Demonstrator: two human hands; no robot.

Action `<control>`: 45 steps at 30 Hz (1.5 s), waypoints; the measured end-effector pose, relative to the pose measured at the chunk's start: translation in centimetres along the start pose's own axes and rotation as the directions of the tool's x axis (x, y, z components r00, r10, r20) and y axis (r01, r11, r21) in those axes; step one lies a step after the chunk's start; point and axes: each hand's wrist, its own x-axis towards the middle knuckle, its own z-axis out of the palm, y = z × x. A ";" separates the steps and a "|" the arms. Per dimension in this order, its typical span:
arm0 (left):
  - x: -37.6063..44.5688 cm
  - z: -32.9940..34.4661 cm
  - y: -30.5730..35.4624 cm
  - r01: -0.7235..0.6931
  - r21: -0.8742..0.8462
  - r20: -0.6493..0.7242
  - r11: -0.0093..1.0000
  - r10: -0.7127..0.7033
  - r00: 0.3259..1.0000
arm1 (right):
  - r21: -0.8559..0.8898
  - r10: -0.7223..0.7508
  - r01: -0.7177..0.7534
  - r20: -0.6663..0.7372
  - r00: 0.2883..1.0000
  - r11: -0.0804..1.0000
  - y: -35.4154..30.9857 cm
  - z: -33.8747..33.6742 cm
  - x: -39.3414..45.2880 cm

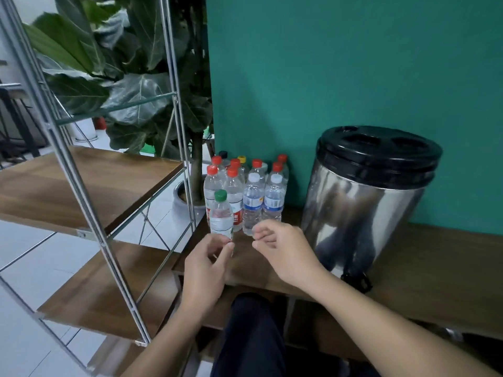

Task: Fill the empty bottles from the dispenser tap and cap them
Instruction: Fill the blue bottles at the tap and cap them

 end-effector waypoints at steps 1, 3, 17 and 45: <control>-0.8 0.4 1.3 -0.031 -0.006 0.044 1.000 0.031 0.999 | -0.009 -0.001 0.001 -0.026 1.000 1.000 0.1 -1.4 -1.4; -2.6 1.8 4.4 -0.079 -0.042 0.120 0.996 0.083 0.989 | 0.019 0.010 -0.008 -0.085 0.996 1.000 0.5 -4.3 -4.4; -16.3 29.0 20.3 -0.065 -0.305 0.627 0.950 0.252 0.737 | 0.060 0.233 -0.236 -0.507 0.830 0.970 15.6 -25.9 -24.6; -20.8 70.8 25.6 0.019 -0.102 0.836 0.995 0.075 0.543 | 0.772 0.846 -0.347 -0.487 0.216 0.533 48.4 -47.1 -24.9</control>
